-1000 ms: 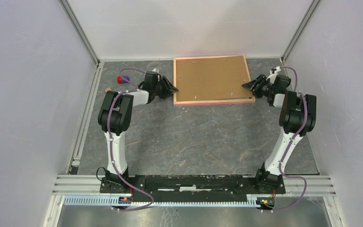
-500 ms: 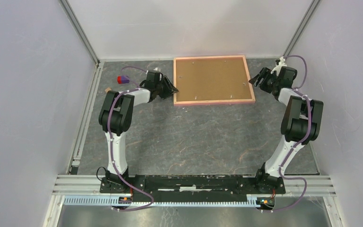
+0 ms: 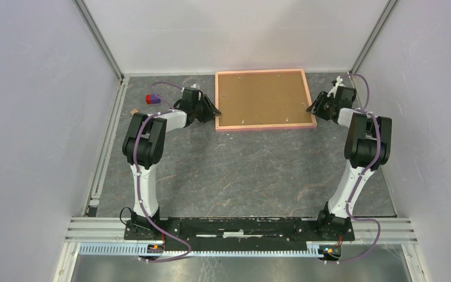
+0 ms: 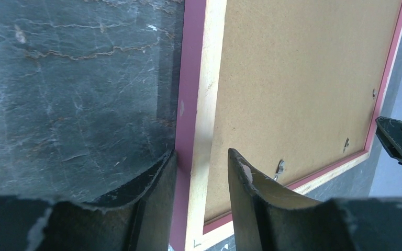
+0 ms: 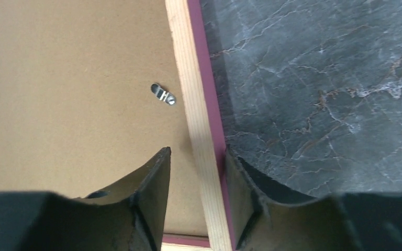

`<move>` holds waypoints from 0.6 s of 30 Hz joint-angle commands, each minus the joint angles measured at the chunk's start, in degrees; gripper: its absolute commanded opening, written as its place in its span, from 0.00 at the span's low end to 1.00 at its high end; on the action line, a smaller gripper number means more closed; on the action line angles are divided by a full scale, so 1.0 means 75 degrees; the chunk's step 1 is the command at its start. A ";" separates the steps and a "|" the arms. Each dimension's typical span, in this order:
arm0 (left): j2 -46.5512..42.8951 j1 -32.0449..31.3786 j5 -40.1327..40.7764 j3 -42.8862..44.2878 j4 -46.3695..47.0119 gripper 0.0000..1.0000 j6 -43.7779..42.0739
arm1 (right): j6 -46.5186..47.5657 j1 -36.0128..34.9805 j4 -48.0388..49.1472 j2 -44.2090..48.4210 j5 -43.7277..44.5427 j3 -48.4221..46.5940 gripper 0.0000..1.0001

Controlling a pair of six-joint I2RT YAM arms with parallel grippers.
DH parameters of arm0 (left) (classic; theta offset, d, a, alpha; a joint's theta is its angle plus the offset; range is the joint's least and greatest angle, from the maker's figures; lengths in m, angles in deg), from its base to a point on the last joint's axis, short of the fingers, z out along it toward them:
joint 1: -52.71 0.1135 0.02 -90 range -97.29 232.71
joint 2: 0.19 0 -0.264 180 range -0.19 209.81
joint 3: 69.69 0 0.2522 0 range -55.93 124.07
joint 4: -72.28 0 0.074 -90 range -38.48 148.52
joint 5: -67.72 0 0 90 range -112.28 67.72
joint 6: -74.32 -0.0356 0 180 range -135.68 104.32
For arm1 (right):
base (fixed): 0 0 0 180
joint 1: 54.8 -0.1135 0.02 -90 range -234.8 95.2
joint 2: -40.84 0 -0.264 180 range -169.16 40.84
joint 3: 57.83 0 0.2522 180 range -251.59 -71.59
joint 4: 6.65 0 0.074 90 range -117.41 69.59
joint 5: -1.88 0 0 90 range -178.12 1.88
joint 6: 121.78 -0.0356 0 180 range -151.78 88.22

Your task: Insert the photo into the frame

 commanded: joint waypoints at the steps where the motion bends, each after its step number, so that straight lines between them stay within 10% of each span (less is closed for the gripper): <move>1: -0.0332 -0.0148 0.0036 -0.0321 -0.0300 0.46 -0.0200 | 0.0146 -0.0256 -0.0017 0.0389 0.0373 0.0148 0.42; 18: -0.5280 -0.0207 0.0003 -0.5677 -0.0260 0.60 0.0991 | 0.0248 -0.1940 -0.0126 0.4601 0.1361 0.5835 0.31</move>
